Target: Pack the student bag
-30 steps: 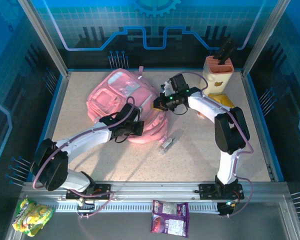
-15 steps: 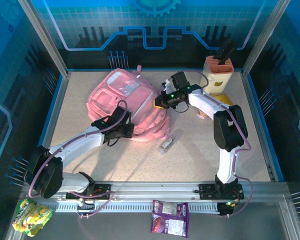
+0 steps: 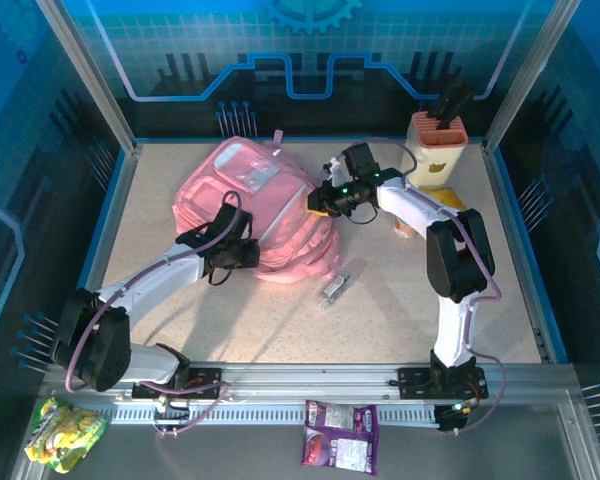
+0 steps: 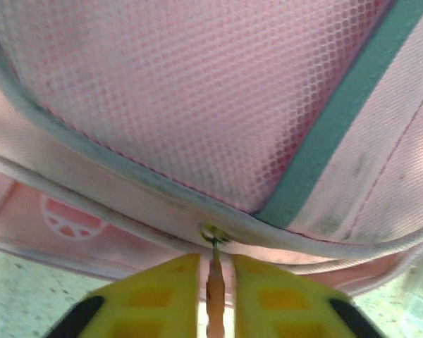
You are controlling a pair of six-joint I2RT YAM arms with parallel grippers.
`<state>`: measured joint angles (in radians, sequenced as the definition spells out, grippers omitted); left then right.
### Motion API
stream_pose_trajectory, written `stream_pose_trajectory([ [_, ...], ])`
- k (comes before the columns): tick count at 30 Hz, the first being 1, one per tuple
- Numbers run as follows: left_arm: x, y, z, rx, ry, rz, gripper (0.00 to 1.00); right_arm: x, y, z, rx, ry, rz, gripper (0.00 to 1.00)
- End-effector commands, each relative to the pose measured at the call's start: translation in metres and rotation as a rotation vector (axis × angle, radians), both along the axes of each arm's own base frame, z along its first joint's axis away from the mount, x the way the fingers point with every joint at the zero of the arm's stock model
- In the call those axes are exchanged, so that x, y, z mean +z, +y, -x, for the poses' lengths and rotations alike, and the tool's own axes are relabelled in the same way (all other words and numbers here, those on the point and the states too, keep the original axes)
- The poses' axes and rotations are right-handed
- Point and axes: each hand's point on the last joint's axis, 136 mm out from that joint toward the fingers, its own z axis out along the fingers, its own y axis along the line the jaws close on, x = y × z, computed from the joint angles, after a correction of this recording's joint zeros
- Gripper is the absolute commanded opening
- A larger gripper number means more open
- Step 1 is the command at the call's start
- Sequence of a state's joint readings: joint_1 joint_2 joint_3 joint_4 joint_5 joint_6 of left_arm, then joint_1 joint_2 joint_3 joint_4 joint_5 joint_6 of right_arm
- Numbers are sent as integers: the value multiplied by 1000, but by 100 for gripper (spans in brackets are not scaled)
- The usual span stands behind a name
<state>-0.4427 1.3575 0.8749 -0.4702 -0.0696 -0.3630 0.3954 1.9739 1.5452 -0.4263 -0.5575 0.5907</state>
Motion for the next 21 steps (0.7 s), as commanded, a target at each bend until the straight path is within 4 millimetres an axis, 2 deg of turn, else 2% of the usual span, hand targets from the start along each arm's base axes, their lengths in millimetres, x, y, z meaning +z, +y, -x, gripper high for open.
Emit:
stream_pose_trajectory([
  [1, 9, -17, 20, -38, 37, 59, 31, 22, -20, 4, -8, -97, 50, 41],
  [4, 15, -34, 35, -76, 28, 81, 38, 18, -35, 25, -21, -105, 142, 51],
  [6, 17, -43, 40, -73, 21, 112, 42, 9, -46, 46, -24, -100, 221, 57],
  [9, 19, -51, 43, -39, 3, 170, 47, -2, -57, 81, -17, -113, 335, 66],
  [11, 22, -53, 44, -28, -23, 203, 54, -9, -62, 103, -13, -116, 405, 71],
  [14, 25, -45, 45, 9, -65, 216, 64, -24, -68, 134, -6, -126, 531, 79],
  [17, 25, -31, 48, 52, -82, 183, 79, -41, -71, 160, -20, -135, 615, 86],
  [21, 29, -20, 51, 87, -108, 181, 95, -61, -66, 183, -29, -132, 664, 93],
])
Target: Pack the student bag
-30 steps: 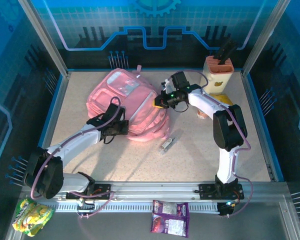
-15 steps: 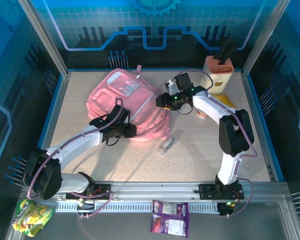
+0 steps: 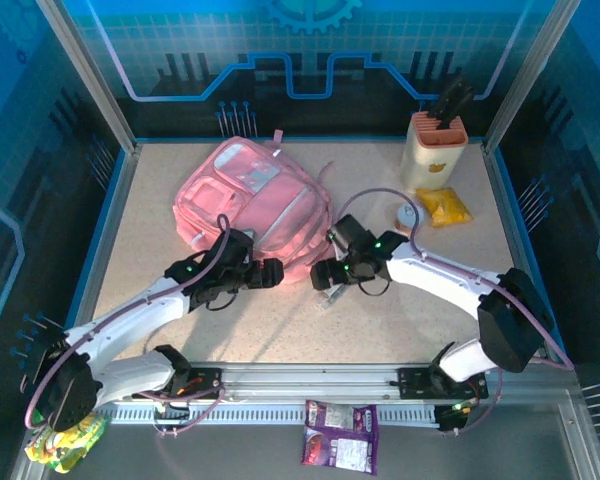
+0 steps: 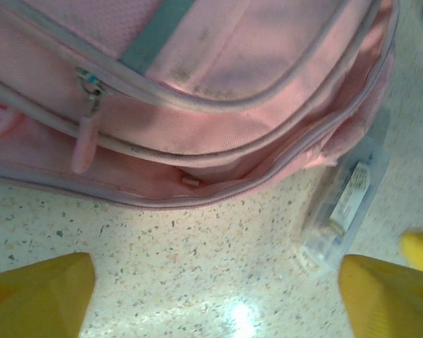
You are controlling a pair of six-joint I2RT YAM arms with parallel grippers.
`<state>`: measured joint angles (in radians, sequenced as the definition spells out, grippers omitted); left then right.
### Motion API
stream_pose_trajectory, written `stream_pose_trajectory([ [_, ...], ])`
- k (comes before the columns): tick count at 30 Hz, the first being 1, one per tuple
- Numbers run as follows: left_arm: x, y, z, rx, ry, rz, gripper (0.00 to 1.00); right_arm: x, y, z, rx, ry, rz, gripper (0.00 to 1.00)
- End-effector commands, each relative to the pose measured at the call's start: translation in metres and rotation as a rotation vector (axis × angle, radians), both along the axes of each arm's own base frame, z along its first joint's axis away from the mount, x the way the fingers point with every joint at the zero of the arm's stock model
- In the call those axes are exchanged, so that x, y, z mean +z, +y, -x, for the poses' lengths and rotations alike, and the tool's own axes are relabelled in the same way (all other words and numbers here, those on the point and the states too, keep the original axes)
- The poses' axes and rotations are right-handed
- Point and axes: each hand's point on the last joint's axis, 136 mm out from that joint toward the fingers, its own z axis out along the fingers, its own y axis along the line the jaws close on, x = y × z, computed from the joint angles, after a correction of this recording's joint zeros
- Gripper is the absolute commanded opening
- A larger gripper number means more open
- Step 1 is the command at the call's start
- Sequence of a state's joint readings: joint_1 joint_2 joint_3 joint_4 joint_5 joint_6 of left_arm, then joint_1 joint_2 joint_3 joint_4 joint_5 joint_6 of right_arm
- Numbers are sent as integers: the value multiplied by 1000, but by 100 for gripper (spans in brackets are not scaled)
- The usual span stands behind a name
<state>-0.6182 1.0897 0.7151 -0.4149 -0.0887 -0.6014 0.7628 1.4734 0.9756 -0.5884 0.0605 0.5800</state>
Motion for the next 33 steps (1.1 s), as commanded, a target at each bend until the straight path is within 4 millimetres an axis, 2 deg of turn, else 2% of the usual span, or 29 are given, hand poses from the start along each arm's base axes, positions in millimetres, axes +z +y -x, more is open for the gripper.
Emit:
stream_pose_trajectory([
  [1, 4, 13, -1, 70, -34, -4, 98, -12, -13, 6, -89, -46, 99, 94],
  [6, 4, 22, 1, 97, -52, -9, 99, -30, 5, 16, -126, -32, 97, 100],
  [12, 4, 25, -1, 127, -64, -5, 99, -48, 8, 13, -232, -33, 175, 100],
  [16, 4, 28, -2, 143, -72, -7, 99, -51, 5, 9, -265, -62, 215, 100],
  [25, 3, 28, -4, 152, -63, 11, 99, -56, -12, 10, -313, -80, 283, 100],
  [30, 2, 23, -5, 136, -43, 16, 99, -56, -35, 24, -299, -44, 288, 100],
  [33, 3, 15, -8, 118, -36, 38, 99, -59, -61, 42, -301, -19, 330, 100],
])
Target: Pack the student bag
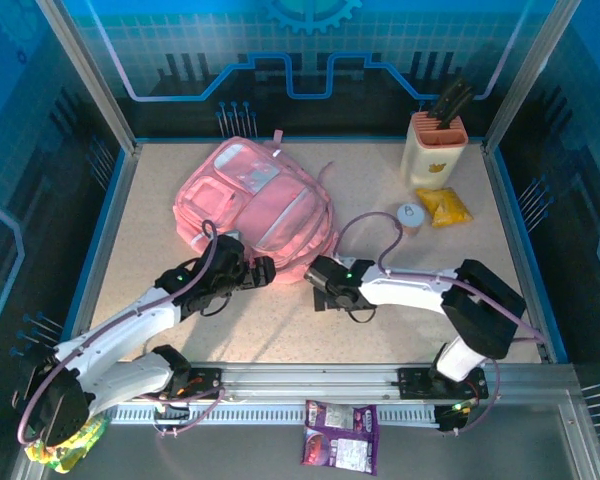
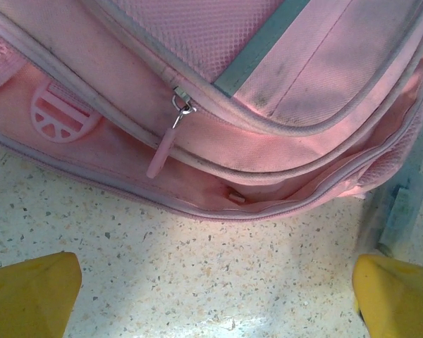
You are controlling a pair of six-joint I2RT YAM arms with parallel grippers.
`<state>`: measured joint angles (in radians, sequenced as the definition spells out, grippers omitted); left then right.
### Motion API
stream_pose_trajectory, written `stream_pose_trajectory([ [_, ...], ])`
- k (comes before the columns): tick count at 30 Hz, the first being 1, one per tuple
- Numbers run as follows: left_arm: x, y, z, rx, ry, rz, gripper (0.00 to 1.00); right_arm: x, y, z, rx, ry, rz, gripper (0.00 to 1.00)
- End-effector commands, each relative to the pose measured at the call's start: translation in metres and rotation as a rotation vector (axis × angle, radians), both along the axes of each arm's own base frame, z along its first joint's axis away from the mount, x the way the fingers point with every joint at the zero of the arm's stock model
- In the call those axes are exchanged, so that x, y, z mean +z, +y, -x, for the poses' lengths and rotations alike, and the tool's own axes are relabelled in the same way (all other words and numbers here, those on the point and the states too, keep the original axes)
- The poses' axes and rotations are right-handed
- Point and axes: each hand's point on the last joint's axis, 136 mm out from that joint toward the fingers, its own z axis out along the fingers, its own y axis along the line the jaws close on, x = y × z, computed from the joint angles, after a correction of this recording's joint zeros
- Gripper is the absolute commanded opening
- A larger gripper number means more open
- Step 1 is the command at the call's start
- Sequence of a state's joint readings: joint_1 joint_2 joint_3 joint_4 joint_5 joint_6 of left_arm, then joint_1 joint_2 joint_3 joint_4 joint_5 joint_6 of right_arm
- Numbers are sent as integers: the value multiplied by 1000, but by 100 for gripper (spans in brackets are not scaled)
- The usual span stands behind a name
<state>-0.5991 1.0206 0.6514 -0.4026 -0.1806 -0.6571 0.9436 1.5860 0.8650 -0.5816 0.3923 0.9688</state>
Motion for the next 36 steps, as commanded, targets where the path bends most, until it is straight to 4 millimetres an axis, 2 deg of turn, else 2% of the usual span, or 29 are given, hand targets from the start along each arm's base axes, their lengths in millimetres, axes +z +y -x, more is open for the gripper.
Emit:
stream_pose_trajectory([
  [1, 7, -13, -6, -13, 1, 62, 99, 2, -37, 19, -17, 34, 72, 100],
  [2, 8, -16, -8, -18, 3, 70, 99, 4, -43, 23, -19, 38, 75, 100],
  [4, 7, -18, -9, -20, 9, 72, 99, 10, -44, 24, 3, 35, 37, 100],
  [9, 13, -18, -17, 0, -11, 67, 99, 16, -15, 22, 34, 46, -145, 97],
  [14, 17, -15, -19, 21, -20, 61, 99, 8, -2, 13, 13, 64, -146, 100],
  [16, 18, -13, -19, 23, -23, 53, 99, 5, -4, 8, -16, 57, -115, 98],
  [19, 17, -11, -18, 21, -19, 40, 99, 0, -9, 3, -43, 39, -98, 91],
  [25, 9, -12, -18, 22, -7, 41, 99, -10, -4, -3, -39, 58, -99, 76],
  [34, 6, -16, -20, 10, 13, 36, 99, -18, -9, -1, -29, 69, -85, 57],
  [36, 5, -16, -20, 8, 16, 36, 99, -18, -10, -1, -27, 70, -87, 55],
])
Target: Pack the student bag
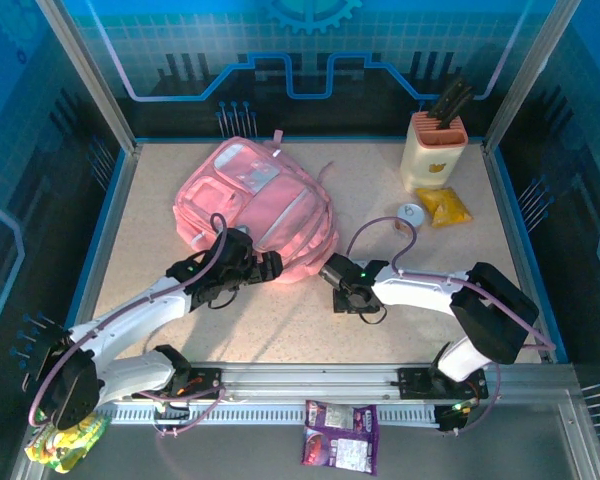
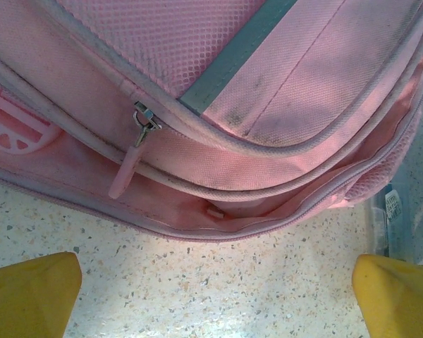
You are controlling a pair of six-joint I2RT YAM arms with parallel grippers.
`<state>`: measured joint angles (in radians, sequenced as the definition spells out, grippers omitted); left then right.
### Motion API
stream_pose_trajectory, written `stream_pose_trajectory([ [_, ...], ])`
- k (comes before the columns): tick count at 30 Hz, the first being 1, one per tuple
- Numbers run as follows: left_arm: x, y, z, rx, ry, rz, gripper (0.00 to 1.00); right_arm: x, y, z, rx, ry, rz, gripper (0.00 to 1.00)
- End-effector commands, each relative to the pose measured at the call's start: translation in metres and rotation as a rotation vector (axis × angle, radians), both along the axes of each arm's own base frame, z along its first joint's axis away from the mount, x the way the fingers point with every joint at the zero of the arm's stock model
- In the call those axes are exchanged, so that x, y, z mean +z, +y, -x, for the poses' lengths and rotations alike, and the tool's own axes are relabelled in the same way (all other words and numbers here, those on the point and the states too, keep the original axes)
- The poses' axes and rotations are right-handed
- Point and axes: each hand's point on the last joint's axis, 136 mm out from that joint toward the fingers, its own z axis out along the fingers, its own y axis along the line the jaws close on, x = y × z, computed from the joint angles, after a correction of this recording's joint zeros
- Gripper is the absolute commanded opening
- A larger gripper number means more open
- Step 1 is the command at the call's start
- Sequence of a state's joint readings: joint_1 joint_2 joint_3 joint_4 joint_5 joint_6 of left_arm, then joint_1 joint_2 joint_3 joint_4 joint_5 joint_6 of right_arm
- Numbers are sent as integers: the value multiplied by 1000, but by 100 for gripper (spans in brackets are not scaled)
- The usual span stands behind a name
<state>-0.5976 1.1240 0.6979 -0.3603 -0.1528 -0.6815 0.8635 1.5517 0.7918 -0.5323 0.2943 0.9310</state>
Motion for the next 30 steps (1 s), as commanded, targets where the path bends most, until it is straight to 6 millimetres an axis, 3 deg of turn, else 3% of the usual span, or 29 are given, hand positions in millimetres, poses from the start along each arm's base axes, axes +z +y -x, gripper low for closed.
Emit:
stream_pose_trajectory([
  [1, 8, -2, -6, 6, -12, 12, 99, -6, 4, -5, 0, -1, -29, 55],
  [12, 16, -2, -9, -3, -34, 2, 99, 10, -7, -7, 37, -44, -43, 49],
  [18, 32, 4, -17, -39, -84, -88, 99, 25, -26, -8, 48, -61, -50, 45],
  [23, 47, 3, -35, -123, -149, -214, 99, 50, -35, -14, 81, -108, -95, 44],
  [30, 50, -13, -71, -280, -199, -389, 99, 83, -34, -27, 143, -140, -163, 44],
])
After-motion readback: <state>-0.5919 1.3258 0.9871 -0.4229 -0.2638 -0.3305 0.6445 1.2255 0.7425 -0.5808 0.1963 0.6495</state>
